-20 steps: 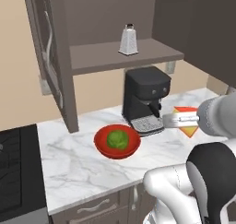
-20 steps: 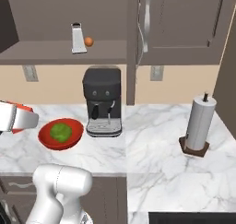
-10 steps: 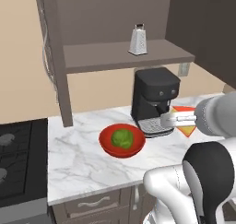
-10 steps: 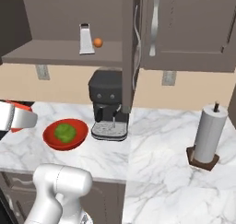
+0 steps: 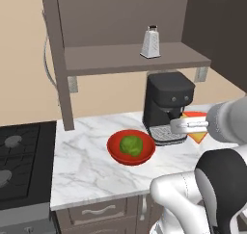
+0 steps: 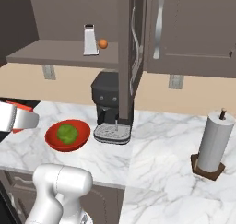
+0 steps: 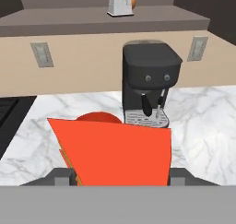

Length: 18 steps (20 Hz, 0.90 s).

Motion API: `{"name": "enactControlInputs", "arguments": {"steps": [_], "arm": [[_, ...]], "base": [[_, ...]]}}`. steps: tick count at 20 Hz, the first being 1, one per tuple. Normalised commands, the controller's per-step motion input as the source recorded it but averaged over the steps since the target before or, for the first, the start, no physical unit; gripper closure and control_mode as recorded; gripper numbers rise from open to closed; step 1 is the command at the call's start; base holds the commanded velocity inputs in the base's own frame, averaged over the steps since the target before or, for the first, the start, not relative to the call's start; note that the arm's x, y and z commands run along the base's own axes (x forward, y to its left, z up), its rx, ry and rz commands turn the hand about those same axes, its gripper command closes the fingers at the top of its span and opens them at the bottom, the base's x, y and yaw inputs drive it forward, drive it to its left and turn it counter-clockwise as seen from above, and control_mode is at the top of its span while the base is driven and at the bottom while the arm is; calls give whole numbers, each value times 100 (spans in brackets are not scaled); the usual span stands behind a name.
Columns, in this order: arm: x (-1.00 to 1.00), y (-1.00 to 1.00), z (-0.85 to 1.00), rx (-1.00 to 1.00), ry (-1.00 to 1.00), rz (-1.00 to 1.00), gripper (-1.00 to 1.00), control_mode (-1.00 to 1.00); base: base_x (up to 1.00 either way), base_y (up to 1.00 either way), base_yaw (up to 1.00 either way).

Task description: Pick the cheese from the fridge and the cheese grater from the cabinet and place them next to the salad bowl.

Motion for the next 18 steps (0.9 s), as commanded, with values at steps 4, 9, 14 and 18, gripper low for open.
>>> {"name": "enactControlInputs", "arguments": {"steps": [4, 9, 14, 18], "arm": [[0, 0, 0, 0, 0, 0, 100, 100], [0, 0, 0, 0, 0, 0, 100, 100], [0, 0, -5, 1, 1, 0, 100, -100], [0, -2, -42, 0, 12, 0, 100, -100]], "base": [[67, 13, 2], [66, 27, -16], [24, 3, -2], [0, 0, 0]]}}
